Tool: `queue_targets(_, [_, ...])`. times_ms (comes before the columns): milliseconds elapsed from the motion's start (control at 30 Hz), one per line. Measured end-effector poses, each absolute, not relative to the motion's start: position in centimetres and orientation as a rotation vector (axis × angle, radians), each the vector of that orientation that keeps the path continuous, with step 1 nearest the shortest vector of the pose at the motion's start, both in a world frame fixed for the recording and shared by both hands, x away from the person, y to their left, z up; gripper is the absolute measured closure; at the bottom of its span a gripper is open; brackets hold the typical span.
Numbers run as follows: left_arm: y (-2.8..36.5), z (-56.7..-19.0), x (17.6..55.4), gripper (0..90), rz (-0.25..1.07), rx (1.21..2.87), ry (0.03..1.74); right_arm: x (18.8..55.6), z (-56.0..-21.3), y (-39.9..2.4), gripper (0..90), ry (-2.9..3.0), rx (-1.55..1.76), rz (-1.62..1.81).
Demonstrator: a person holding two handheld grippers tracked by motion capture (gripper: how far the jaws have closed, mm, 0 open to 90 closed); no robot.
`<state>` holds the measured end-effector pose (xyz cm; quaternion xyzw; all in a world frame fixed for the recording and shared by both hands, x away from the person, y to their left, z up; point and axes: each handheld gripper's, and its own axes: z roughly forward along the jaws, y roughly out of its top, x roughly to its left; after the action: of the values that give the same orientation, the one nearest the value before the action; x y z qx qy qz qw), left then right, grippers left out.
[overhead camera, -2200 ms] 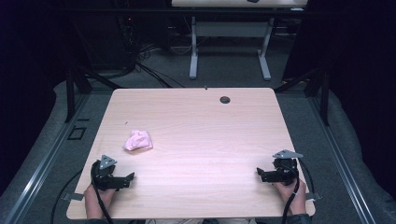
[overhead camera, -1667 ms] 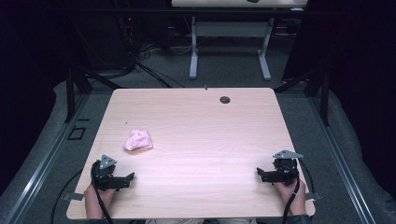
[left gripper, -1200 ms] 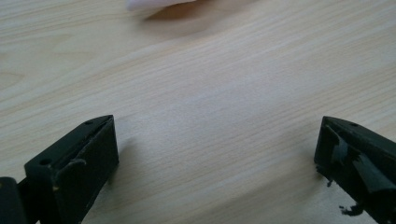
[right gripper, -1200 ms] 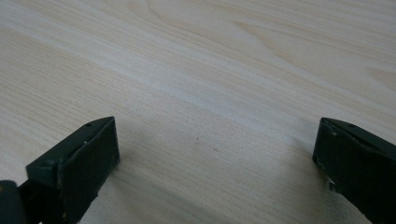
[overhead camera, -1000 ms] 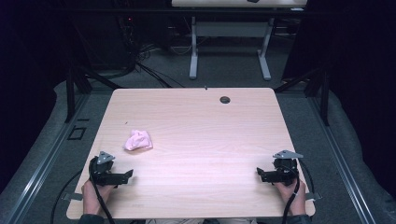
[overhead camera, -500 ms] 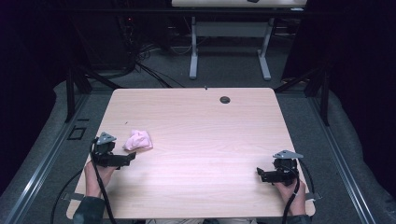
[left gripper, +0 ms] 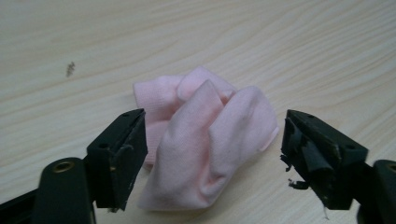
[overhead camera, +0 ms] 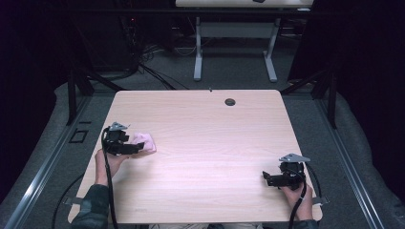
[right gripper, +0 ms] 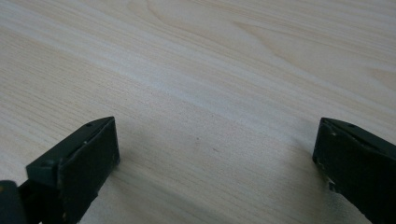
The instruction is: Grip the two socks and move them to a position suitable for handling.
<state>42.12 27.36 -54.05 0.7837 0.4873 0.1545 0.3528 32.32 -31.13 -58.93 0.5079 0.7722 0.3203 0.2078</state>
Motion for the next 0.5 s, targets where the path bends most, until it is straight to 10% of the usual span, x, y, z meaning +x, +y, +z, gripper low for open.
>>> queue_targets(333, [27.0,-54.8,41.9,75.8,0.369,2.09,1.23,32.3,-58.9,-31.1,0.0,2.146,1.415,0.892])
queue_targets(500, [27.1,-54.3,41.2,85.6,0.39,2.061,1.206,32.3,-58.9,-31.1,0.0,2.145,1.416,0.892])
